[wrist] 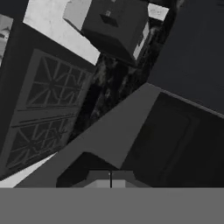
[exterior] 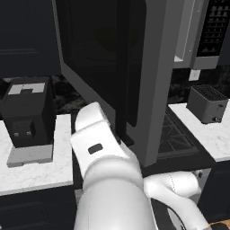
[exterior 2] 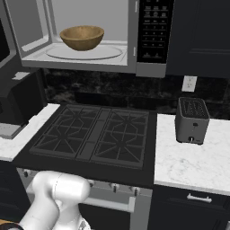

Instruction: Open the microwave, place the bowl with waffle inside the microwave, then close the microwave door and turn it on.

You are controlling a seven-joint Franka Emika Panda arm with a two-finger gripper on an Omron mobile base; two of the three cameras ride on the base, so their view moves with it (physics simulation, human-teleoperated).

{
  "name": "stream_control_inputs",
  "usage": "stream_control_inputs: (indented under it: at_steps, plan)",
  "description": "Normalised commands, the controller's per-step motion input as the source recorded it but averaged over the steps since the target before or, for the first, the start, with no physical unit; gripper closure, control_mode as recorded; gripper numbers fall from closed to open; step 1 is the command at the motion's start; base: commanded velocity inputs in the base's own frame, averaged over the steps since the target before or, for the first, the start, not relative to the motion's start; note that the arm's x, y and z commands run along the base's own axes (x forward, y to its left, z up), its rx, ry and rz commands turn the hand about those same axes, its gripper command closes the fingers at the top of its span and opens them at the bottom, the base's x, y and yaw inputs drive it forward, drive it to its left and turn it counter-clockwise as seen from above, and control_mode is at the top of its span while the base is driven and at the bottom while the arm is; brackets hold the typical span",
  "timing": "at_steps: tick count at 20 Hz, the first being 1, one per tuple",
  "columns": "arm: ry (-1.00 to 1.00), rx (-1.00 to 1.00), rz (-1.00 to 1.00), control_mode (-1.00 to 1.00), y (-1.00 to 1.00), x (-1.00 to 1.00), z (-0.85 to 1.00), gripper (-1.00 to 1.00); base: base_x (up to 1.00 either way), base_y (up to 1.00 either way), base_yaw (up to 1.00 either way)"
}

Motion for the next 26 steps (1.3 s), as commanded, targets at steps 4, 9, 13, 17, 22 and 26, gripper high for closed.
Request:
stream_control_inputs:
  at_steps: [4,9,13,17,22,26]
  plan:
    - [0.03,-0.21,-0.27,-1.0,0.16,1.0,-0.28,1.0,0.0,0.0,0.0]
    - [0.01,-0.16,-0.28,-1.0,-0.57,0.83,0.0,1.0,0.0,0.0,0.0]
    - [-0.12,-0.16,-0.28,-1.0,-1.0,0.56,0.11,1.0,0.0,0.0,0.0]
    - [-0.08,-0.12,-0.27,-1.0,-1.0,0.52,0.31,1.0,0.0,0.0,0.0]
    - [-0.1,-0.02,-0.17,-1.0,-0.96,0.94,0.55,1.0,0.0,0.0,0.0]
    - [-0.2,0.0,-0.03,-1.0,-0.62,1.0,0.95,1.0,0.0,0.0,0.0]
